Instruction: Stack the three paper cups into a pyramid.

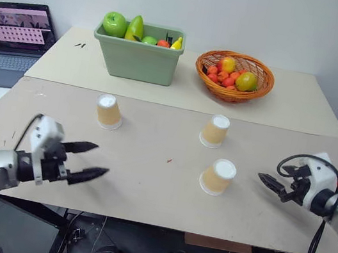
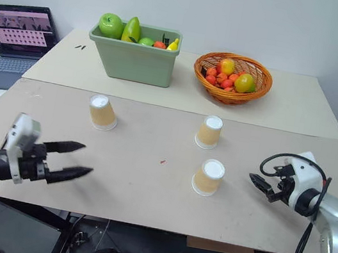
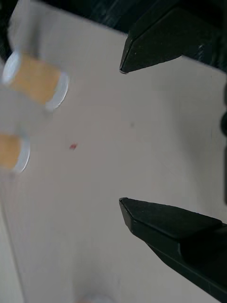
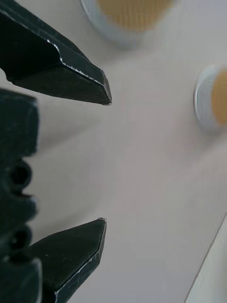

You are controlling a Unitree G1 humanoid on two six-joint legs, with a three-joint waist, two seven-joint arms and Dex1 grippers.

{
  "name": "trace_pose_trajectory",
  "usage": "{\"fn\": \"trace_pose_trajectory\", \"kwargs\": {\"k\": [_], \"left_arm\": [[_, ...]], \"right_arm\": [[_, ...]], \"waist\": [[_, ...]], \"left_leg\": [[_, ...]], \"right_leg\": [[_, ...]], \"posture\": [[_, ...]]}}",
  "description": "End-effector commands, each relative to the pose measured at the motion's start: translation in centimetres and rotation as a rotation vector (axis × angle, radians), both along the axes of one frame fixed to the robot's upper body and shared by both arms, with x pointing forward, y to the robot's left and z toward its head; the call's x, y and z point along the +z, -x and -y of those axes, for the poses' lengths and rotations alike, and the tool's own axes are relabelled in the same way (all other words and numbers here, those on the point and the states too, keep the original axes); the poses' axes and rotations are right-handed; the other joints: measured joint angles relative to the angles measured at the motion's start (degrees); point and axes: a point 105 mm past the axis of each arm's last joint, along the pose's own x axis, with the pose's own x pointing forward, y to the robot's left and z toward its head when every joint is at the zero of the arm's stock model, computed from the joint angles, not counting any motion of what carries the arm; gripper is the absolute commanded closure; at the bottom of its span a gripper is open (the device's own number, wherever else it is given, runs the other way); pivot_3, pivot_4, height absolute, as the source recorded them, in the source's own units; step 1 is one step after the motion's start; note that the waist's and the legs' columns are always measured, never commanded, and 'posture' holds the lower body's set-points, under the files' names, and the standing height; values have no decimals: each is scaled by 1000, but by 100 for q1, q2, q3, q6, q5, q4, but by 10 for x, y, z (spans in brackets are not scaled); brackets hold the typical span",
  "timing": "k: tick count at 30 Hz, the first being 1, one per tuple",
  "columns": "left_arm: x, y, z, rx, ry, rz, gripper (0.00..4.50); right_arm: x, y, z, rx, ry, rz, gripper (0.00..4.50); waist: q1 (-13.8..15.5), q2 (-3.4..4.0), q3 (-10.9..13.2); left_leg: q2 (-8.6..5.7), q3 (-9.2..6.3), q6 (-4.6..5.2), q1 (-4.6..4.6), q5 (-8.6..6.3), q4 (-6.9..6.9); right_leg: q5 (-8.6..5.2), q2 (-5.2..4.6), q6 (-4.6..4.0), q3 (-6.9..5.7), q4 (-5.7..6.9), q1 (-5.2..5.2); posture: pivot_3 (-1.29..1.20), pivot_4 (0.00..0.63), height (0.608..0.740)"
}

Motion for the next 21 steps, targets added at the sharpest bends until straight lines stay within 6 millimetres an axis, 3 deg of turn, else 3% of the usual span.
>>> {"fn": "trace_pose_trajectory", "kwargs": {"k": [1, 4, 14, 21], "left_arm": [[4, -2, 14, -94, -8, 42, 0], [2, -7, 19, -119, -12, 50, 0], [5, -2, 27, -137, -3, 63, 0], [7, -7, 20, -92, -18, 77, 0]], "right_arm": [[16, 15, -31, 288, -35, -61, 32], [15, 19, -48, 423, -39, -114, 32], [12, 7, -75, 495, -26, -76, 32], [10, 7, -98, 563, -47, -57, 32]], "waist": [[-1, -2, 0], [-21, -3, 1], [-8, -6, 4], [-6, -6, 4]], "left_leg": [[2, -8, 0, -4, 0, -2], [1, -16, 5, -6, -2, 0], [-2, -20, 12, -15, -7, 10], [-2, -21, 12, -16, -7, 11]], "right_leg": [[0, 4, 0, -5, -7, 1], [0, 8, 0, -6, -16, 4], [-2, 1, 5, -8, -17, 2], [-2, 1, 5, -9, -15, 0]], "posture": [[0, 150, 727], [0, 150, 727], [0, 150, 727], [0, 150, 727]]}}
